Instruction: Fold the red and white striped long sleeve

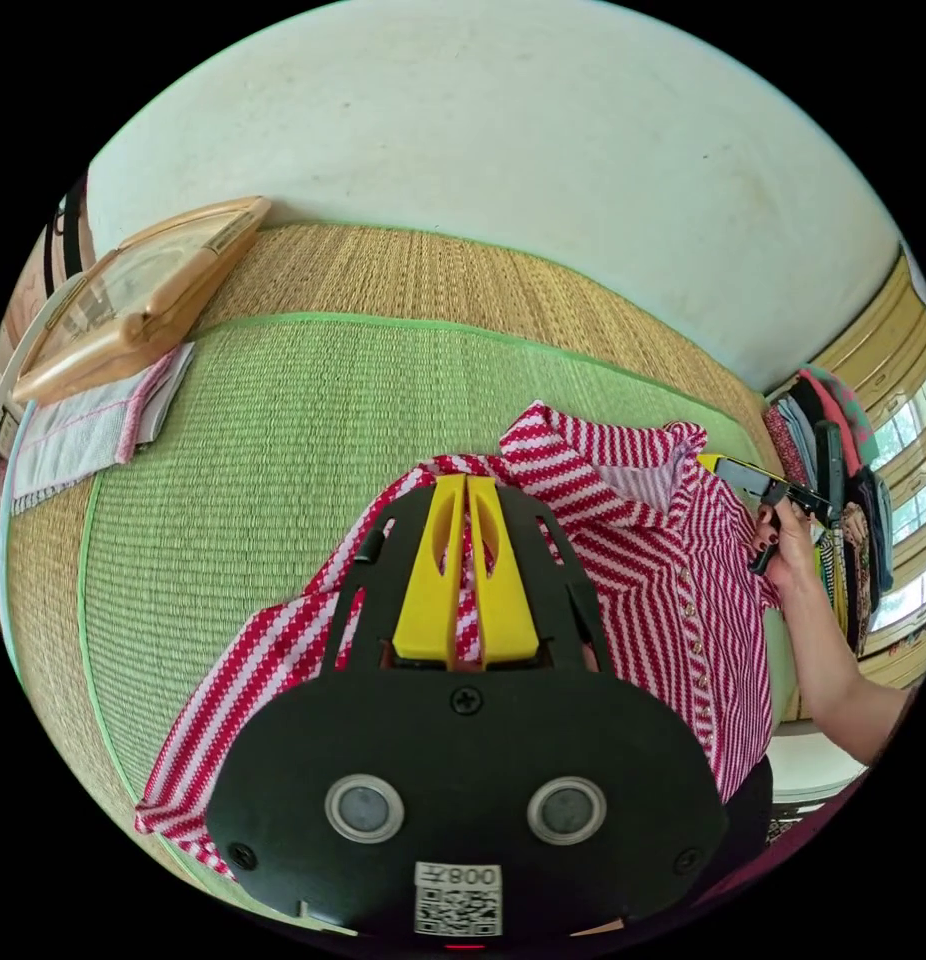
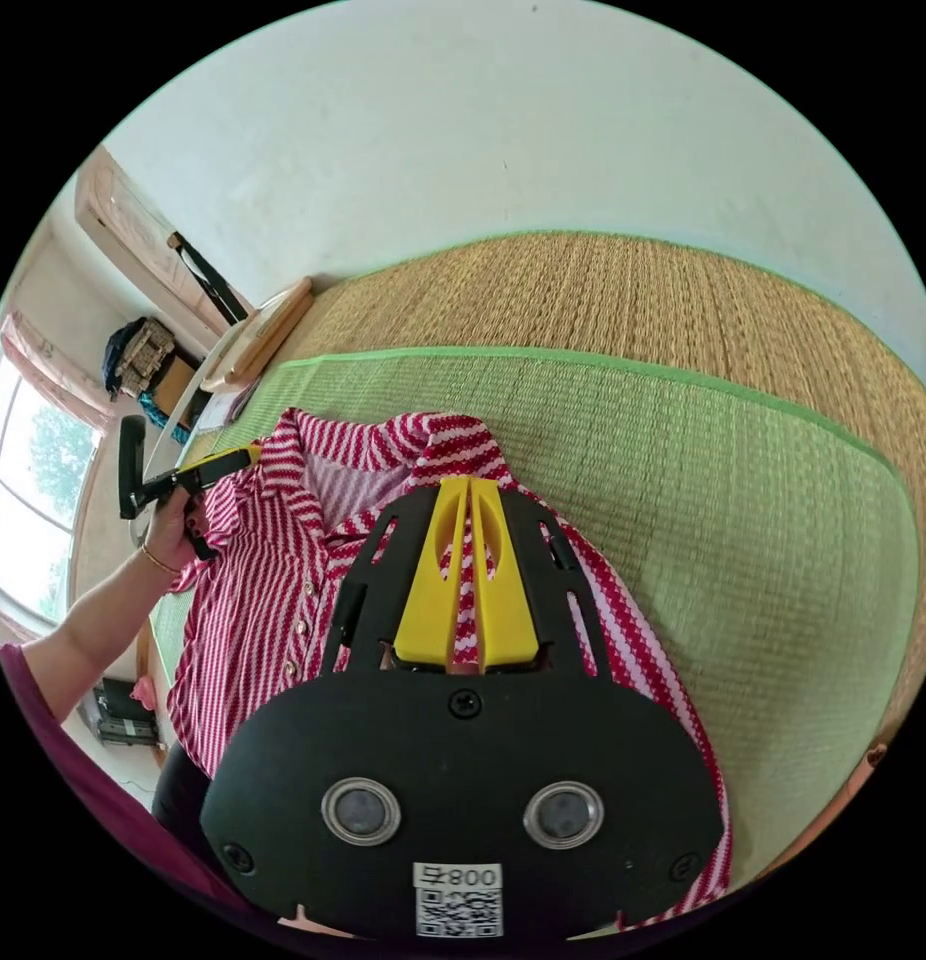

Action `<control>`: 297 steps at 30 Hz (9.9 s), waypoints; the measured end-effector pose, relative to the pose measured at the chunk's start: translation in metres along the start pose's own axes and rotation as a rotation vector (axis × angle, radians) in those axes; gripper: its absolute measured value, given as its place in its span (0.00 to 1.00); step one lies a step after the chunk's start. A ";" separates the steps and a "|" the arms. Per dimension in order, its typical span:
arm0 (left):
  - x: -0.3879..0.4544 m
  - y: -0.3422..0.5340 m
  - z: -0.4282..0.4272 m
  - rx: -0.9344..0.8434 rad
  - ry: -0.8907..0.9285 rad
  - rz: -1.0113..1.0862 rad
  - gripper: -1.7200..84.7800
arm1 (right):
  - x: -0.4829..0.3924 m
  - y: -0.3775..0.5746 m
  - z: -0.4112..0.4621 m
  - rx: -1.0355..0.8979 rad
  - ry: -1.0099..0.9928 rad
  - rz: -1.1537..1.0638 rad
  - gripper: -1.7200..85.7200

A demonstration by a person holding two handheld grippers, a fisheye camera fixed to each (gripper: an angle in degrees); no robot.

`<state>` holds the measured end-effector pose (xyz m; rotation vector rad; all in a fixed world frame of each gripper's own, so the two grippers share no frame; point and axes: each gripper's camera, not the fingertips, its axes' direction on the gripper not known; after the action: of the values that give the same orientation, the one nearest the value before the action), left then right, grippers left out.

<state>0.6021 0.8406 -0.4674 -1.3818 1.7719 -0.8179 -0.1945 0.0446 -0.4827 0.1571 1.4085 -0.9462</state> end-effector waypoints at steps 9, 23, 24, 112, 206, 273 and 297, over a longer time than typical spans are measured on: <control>-0.021 0.011 -0.045 -0.033 -0.036 -0.047 0.02 | 0.047 0.050 -0.023 -0.029 0.120 0.089 0.02; -0.018 0.192 -0.211 -0.194 0.155 -0.196 0.10 | 0.014 0.233 -0.135 -0.152 0.050 0.104 0.05; -0.016 0.211 -0.222 -0.206 0.167 -0.234 0.10 | 0.012 0.248 -0.139 -0.168 0.052 0.122 0.06; 0.110 0.049 -0.224 -0.101 -0.085 -0.184 0.02 | 0.025 0.173 -0.096 -0.074 -0.019 0.021 0.02; 0.217 0.018 0.069 -0.047 0.555 -0.131 0.09 | -0.064 0.198 -0.062 0.030 -0.169 -0.147 0.11; 0.229 0.039 0.162 -0.091 0.438 0.198 0.03 | -0.200 0.140 -0.064 -0.115 -0.050 -0.387 0.06; 0.474 -0.063 0.294 -0.289 0.369 0.625 0.09 | -0.072 0.213 -0.158 0.034 0.190 0.013 0.10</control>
<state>0.8108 0.3519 -0.6481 -0.7724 2.5012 -0.4998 -0.1706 0.3111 -0.5453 0.2870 1.5645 -0.9645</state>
